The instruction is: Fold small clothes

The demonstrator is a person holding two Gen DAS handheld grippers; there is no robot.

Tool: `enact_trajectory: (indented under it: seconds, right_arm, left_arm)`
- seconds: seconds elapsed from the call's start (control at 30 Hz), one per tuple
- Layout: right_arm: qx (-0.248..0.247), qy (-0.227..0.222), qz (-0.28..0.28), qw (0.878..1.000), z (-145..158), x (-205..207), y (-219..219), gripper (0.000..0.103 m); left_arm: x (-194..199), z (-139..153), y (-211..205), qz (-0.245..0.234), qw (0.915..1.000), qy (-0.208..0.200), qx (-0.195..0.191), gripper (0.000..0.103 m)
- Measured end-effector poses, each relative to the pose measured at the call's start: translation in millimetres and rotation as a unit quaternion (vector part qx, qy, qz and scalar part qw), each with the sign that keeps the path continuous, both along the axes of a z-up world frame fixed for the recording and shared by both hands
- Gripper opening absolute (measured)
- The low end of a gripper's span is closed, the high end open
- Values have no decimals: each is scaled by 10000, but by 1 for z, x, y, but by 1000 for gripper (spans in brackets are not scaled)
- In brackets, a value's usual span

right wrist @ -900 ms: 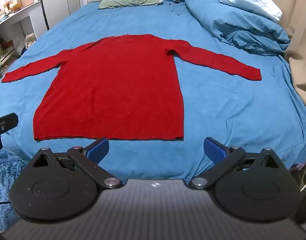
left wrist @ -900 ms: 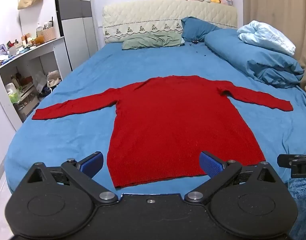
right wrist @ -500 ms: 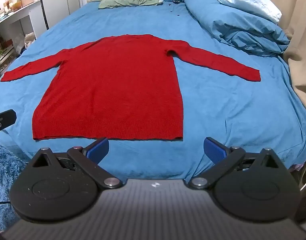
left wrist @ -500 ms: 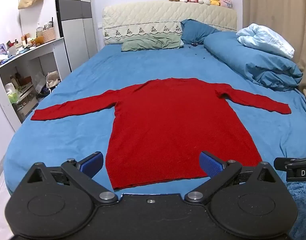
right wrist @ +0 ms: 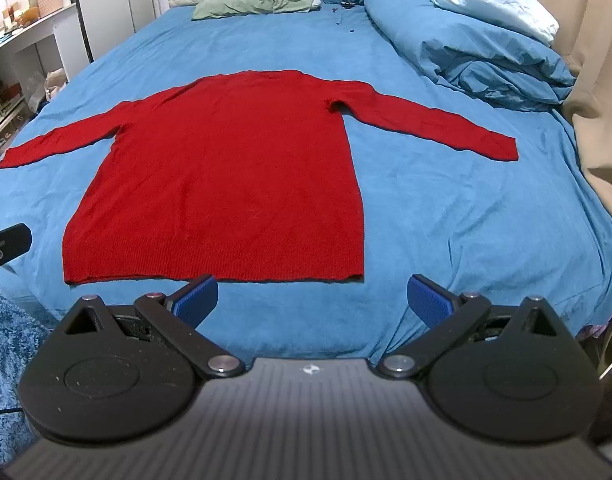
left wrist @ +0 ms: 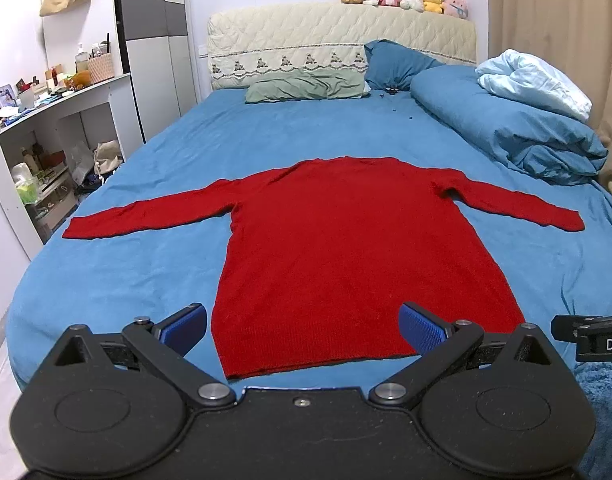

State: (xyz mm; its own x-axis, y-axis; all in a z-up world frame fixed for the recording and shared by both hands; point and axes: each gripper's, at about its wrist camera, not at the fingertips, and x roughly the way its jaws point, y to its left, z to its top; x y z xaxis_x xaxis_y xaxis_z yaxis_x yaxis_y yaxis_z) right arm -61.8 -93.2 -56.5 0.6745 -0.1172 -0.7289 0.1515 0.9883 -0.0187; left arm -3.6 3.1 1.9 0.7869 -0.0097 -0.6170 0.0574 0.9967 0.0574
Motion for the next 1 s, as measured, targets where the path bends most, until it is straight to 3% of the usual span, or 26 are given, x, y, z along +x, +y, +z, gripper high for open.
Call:
enact_trajectory:
  seconds: [1.0]
  right_arm:
    - [-36,19,50,10000,-1,1,2,103]
  left_arm:
    - [-4,-1,3,59,10000,-63,-32,103]
